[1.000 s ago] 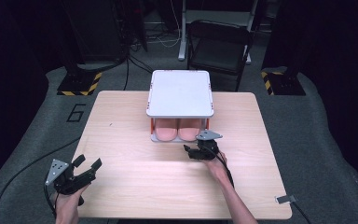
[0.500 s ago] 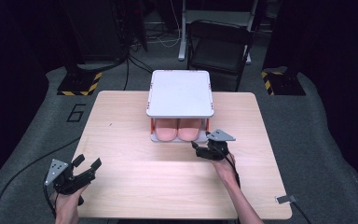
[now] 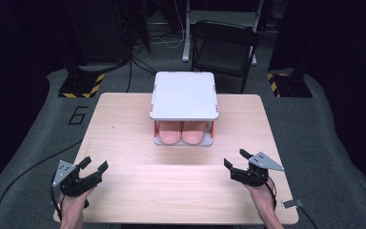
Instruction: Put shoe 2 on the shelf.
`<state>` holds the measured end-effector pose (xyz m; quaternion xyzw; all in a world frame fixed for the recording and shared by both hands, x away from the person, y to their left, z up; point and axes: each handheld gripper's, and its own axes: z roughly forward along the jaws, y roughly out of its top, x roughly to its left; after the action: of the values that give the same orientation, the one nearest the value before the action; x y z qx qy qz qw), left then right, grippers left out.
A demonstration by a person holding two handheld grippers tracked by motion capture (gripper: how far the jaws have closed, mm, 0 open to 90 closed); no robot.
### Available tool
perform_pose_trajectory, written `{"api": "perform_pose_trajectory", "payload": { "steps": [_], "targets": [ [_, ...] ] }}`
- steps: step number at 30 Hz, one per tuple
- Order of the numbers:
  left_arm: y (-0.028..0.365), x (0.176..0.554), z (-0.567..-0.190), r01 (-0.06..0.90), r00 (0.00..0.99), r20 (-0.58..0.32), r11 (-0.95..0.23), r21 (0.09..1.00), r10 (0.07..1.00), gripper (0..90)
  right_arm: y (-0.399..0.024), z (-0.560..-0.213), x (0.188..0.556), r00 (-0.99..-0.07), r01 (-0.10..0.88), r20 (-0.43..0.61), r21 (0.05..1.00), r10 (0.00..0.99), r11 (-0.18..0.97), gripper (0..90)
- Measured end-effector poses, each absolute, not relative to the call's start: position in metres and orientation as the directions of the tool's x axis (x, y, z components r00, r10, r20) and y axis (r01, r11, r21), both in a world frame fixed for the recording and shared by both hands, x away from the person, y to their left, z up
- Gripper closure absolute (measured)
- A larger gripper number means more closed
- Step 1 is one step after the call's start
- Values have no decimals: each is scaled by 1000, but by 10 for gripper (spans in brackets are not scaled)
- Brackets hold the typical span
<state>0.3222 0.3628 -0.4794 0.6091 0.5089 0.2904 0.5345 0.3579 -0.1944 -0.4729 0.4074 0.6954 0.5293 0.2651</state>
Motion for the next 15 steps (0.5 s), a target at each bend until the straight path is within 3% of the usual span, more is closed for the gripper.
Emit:
{"api": "perform_pose_trajectory", "payload": {
  "steps": [15],
  "targets": [
    [352, 332, -482, 321, 339, -178, 64, 945, 924, 226, -223, -474, 336, -469, 281, 91, 958, 878, 51, 217]
  ]
}}
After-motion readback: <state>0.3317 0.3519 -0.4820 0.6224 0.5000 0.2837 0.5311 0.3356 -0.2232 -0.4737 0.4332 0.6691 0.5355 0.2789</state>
